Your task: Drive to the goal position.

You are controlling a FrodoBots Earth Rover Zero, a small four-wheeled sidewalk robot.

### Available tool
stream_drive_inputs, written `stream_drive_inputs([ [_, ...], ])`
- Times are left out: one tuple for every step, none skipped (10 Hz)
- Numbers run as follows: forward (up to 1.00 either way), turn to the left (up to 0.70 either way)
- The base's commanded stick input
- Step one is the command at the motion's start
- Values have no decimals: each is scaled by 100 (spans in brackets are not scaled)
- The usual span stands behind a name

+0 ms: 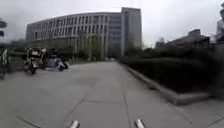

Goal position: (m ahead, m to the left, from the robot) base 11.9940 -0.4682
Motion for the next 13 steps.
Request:
stream_drive_inputs([
  [100, 6],
  [100, 6],
  [100, 6],
  [100, 6],
  [100, 6],
  [100, 6],
  [100, 6],
  [100, 6],
  [100, 6],
  [100, 6],
  [100, -23],
  [100, -34],
  [100, -34],
])
